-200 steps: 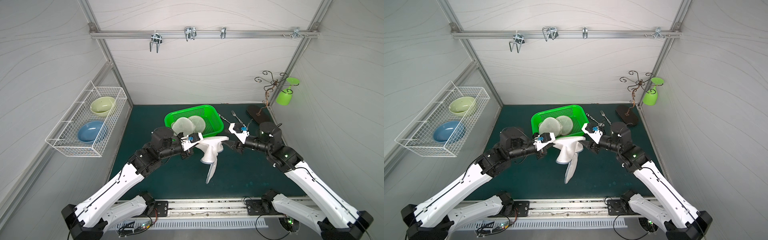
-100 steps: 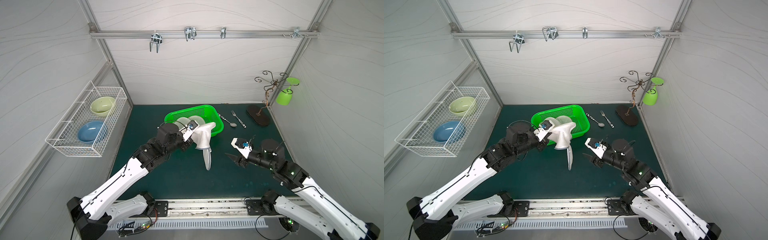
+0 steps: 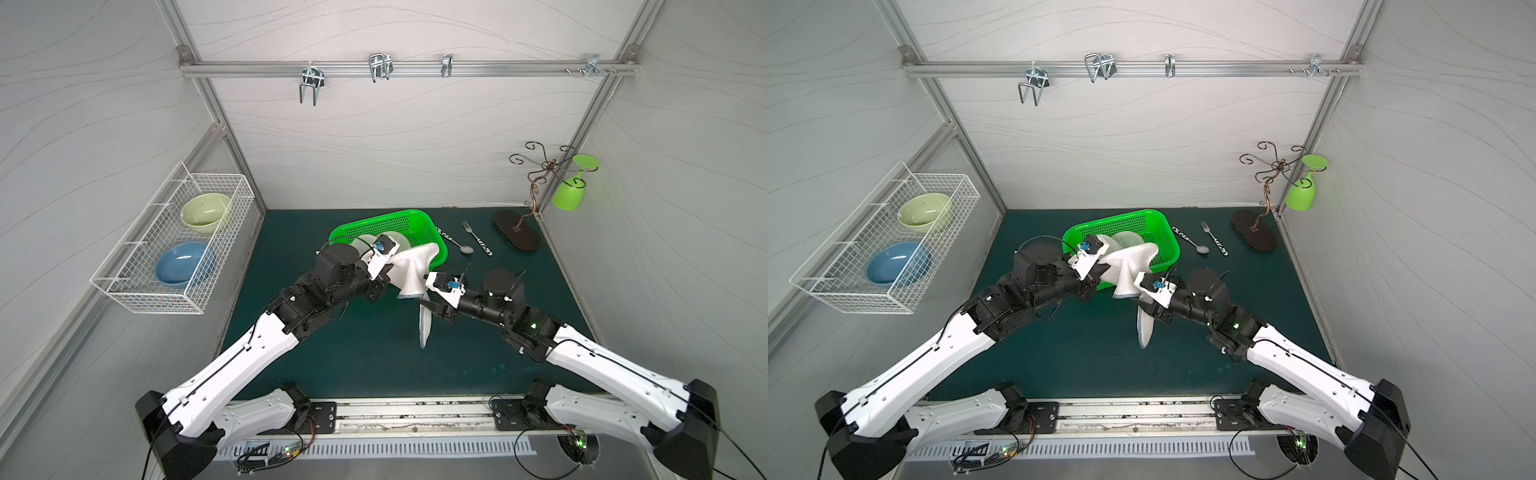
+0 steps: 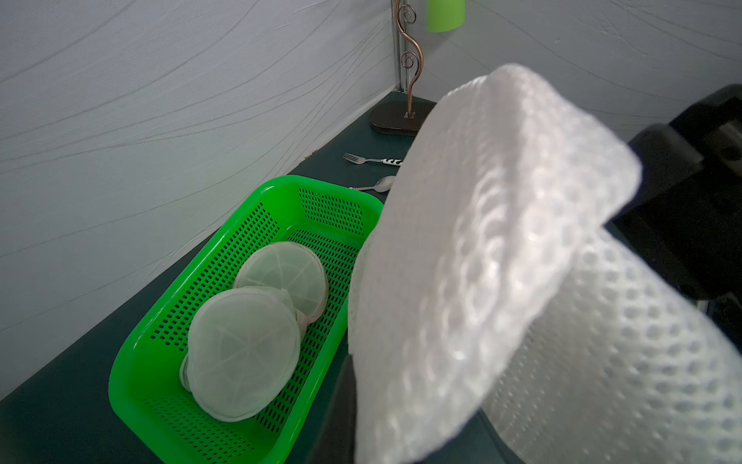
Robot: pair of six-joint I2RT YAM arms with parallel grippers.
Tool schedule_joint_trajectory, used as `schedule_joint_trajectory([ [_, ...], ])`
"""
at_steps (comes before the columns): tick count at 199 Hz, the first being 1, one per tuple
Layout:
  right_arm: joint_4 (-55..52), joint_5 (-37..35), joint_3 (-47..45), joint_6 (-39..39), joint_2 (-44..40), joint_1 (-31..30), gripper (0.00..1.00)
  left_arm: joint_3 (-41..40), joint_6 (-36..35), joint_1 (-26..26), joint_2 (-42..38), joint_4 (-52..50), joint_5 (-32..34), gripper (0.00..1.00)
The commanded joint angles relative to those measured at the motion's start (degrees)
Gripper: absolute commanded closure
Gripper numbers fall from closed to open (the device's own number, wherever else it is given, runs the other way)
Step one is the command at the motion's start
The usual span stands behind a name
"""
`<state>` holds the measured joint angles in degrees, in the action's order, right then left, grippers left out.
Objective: Turn the laundry bag inside out
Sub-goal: Turn over the laundry bag.
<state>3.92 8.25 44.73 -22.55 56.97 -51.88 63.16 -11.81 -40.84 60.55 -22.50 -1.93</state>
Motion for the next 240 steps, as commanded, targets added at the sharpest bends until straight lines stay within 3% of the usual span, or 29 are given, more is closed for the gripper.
schedule_joint_trajectory([
  [1, 6.0, -5.4, 2.1, -1.4, 0.5, -1.3, 0.49, 3.1, 2.8, -0.2, 0.1, 3.4, 0.4, 1.0],
  [25, 5.1, -14.5, 3.1, -2.0, 1.3, -1.7, 0.8, 3.2, 3.7, -0.2, 0.0, 3.7, 1.2, 1.0],
  [42, 2.6, -15.9, 2.6, -2.3, -0.6, -1.7, 1.0, 3.1, 4.4, -0.1, -0.4, 3.7, 4.8, 1.0],
  [65, -3.7, -11.9, 0.2, -1.8, -6.0, -1.7, 1.0, 2.8, 5.0, -0.1, -1.8, 4.3, 15.8, 1.0],
  [95, -18.0, 2.5, -2.1, -0.6, -13.1, -1.7, 1.0, 1.2, 3.4, -0.2, -4.3, 7.5, 25.1, 1.0],
  [124, -24.0, 8.2, -1.2, 3.9, -13.9, -1.8, 1.0, -1.8, -1.9, -0.1, -6.0, 12.6, 27.6, 1.0],
  [147, -17.6, 4.3, 1.3, 8.5, -10.2, -1.8, 1.0, -2.8, -4.2, -0.2, -5.5, 14.4, 22.5, 1.0],
  [160, -15.2, -1.6, 4.4, 11.3, -7.4, -1.8, 0.6, -1.9, -2.4, -0.1, -4.7, 13.3, 18.6, 1.0],
  [176, -16.3, -6.7, 8.6, 11.6, -5.7, -1.5, 0.42, -0.7, -1.0, 0.8, -3.7, 10.7, 9.6, 1.0],
  [194, -20.1, -3.4, 10.7, 8.3, -6.9, 2.4, 0.36, 0.0, 1.7, 5.9, -3.2, 7.7, -5.6, 1.0],
  [202, -22.2, 0.5, 11.4, 9.4, -7.6, 7.4, 0.36, 0.4, 1.7, 7.8, -2.8, 6.4, -11.3, 1.0],
  [224, -29.5, 23.6, 14.0, 12.6, -7.4, 24.2, 0.33, 0.8, -2.2, 8.8, -1.9, 4.3, -16.4, 1.0],
  [240, -30.7, 26.9, 13.1, 10.3, -8.9, 28.0, 0.32, 0.5, -3.6, 10.0, -1.4, 5.2, -22.9, 1.0],
])
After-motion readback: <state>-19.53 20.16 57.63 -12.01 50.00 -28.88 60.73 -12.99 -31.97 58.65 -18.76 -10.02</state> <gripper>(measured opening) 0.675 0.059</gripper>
